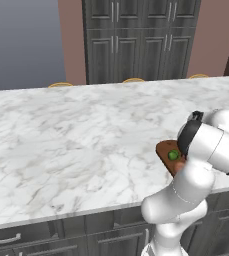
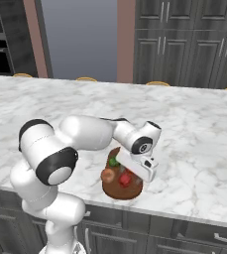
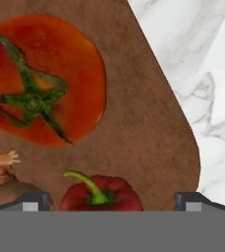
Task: Place the avocado, onion, tomato, and bell pepper on the cutting board.
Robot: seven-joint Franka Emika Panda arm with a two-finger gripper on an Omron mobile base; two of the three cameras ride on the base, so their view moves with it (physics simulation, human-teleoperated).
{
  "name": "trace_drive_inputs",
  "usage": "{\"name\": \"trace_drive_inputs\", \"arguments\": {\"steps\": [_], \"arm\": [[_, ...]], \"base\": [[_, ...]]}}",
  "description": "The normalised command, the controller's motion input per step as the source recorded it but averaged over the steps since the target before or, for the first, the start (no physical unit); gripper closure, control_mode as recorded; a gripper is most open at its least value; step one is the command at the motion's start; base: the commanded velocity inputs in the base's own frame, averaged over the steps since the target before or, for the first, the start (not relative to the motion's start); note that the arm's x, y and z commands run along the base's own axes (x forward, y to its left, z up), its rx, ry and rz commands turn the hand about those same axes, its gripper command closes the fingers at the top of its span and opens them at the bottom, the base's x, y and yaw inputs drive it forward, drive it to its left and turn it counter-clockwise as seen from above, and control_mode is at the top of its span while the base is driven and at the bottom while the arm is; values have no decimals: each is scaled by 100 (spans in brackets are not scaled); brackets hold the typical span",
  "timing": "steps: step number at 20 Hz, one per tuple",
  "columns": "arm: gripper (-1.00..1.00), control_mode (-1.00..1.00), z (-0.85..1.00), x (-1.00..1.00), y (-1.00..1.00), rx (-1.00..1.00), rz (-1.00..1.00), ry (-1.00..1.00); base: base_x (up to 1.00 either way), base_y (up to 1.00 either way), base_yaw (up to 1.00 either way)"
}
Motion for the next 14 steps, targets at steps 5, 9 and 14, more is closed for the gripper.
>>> {"name": "trace_drive_inputs", "arguments": {"steps": [5, 9, 14], "arm": [[-100, -100, 28, 17, 0, -3, 1, -20], [-100, -100, 64, 33, 0, -5, 1, -11], [-100, -100, 78, 4, 10, -8, 2, -13]], "base": [[0, 0, 0], [0, 0, 0], [0, 0, 0]]}}
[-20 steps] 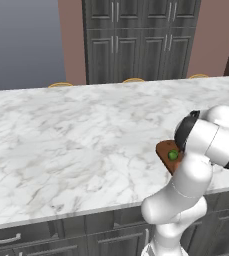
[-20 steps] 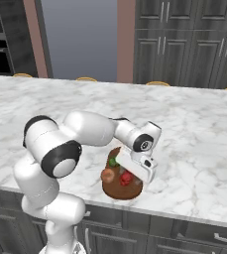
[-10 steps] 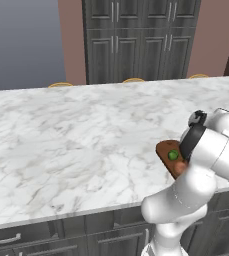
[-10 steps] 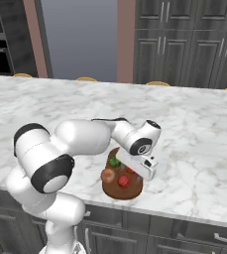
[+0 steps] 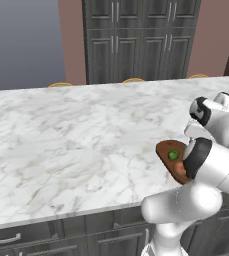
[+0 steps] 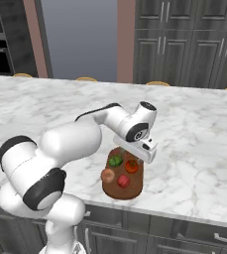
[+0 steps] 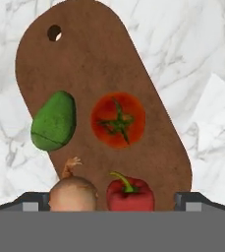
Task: Place the avocado, onion, tomato, and bell pepper on the cutting board.
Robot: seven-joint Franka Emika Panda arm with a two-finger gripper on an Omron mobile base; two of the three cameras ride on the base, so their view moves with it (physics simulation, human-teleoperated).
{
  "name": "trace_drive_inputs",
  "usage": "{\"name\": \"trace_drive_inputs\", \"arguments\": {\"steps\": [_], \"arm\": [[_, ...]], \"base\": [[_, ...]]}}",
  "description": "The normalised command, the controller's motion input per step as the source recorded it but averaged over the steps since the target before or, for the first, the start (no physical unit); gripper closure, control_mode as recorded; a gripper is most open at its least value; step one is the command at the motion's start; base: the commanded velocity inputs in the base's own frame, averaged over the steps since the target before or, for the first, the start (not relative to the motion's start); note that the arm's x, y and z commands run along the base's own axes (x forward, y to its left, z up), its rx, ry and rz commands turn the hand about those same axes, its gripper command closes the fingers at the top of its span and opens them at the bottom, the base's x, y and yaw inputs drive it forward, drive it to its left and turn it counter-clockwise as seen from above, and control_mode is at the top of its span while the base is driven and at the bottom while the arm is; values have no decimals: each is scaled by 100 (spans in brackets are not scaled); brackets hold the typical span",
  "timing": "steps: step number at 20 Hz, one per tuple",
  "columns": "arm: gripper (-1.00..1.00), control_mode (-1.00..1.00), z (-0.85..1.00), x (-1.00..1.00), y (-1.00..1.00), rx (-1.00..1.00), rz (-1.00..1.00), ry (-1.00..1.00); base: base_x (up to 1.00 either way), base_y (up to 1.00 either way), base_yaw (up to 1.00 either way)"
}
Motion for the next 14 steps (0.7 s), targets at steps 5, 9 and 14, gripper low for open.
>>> {"name": "trace_drive_inputs", "arguments": {"steps": [5, 9, 14], "arm": [[-100, -100, 62, -22, 58, -13, 2, -22], [-100, -100, 41, -73, 84, -20, 3, -42], [-100, -100, 33, -95, 78, -22, 7, -52]], "base": [[0, 0, 0], [0, 0, 0], [0, 0, 0]]}}
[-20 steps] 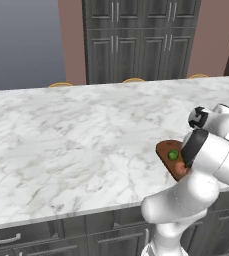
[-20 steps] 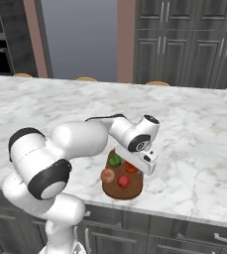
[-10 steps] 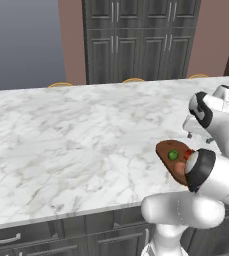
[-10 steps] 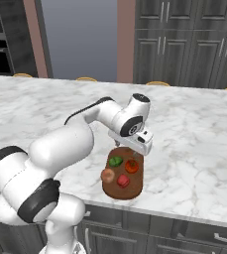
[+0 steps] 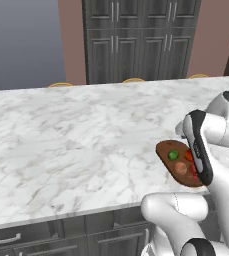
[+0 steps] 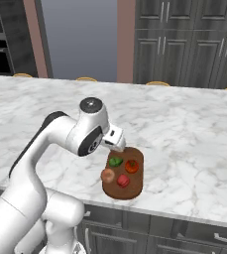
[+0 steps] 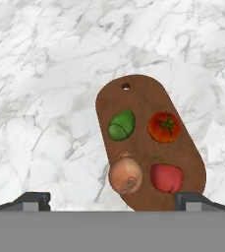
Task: Place the avocado, onion, tomato, and bell pepper on the cutting board.
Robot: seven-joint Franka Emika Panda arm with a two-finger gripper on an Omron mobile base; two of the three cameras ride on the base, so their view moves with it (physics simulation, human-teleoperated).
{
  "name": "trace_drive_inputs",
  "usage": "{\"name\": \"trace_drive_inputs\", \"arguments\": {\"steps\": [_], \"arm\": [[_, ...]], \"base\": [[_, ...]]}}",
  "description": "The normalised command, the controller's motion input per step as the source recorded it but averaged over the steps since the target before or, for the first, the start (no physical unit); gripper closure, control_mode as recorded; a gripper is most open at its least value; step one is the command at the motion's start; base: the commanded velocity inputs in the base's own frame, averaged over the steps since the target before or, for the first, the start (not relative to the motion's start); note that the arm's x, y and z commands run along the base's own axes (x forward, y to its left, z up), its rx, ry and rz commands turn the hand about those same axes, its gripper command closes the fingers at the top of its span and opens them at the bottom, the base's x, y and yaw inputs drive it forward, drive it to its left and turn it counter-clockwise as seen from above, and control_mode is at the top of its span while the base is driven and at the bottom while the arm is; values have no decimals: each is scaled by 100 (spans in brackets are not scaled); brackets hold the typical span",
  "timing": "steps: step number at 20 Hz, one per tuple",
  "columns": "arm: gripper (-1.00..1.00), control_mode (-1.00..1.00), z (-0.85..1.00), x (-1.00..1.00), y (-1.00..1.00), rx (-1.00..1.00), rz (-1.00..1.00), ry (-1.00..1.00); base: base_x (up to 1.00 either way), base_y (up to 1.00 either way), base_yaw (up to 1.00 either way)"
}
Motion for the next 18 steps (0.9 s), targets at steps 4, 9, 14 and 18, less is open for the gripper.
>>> {"name": "trace_drive_inputs", "arguments": {"steps": [4, 9, 14, 18], "arm": [[-100, -100, 7, -10, 7, -2, 3, -6], [-100, -100, 0, 0, 0, 0, 0, 0], [-100, -100, 0, 0, 0, 0, 0, 0], [-100, -100, 0, 0, 0, 0, 0, 0]], "base": [[0, 0, 0], [0, 0, 0], [0, 0, 0], [0, 0, 0]]}}
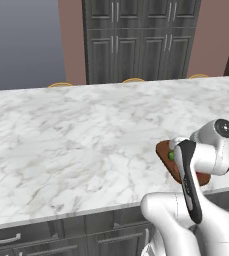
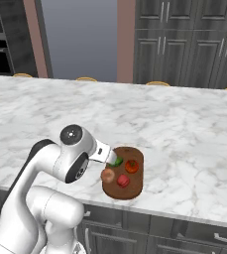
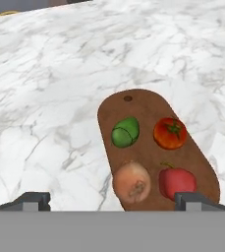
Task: Place the avocado, onion, tomato, and bell pepper on the cutting board.
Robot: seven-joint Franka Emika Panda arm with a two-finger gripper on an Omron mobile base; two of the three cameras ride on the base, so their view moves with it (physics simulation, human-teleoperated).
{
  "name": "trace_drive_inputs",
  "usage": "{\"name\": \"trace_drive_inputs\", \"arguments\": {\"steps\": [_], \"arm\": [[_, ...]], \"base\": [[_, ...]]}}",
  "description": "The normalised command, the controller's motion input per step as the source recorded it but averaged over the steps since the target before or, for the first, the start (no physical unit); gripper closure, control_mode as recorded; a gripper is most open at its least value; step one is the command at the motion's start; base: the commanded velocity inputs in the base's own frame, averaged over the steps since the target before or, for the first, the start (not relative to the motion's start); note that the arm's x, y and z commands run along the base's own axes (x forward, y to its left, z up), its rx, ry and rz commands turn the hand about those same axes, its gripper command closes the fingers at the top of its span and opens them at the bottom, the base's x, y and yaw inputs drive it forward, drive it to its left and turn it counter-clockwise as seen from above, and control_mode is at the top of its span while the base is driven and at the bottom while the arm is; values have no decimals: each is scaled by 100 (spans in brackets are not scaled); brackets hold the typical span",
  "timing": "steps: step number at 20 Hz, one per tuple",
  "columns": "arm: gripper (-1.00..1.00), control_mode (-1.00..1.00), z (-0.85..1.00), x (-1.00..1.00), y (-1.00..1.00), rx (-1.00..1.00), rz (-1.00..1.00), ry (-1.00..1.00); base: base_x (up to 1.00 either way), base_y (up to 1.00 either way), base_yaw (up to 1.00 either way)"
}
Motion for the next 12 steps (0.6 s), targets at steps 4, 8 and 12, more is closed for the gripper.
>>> {"name": "trace_drive_inputs", "arguments": {"steps": [4, 8, 12], "arm": [[-100, -100, 0, 0, 0, 0, 0, 0], [-100, -100, 25, -20, 39, -29, 0, -21], [-100, -100, 79, -18, 86, -58, 0, -50]], "base": [[0, 0, 0], [0, 0, 0], [0, 0, 0]]}}
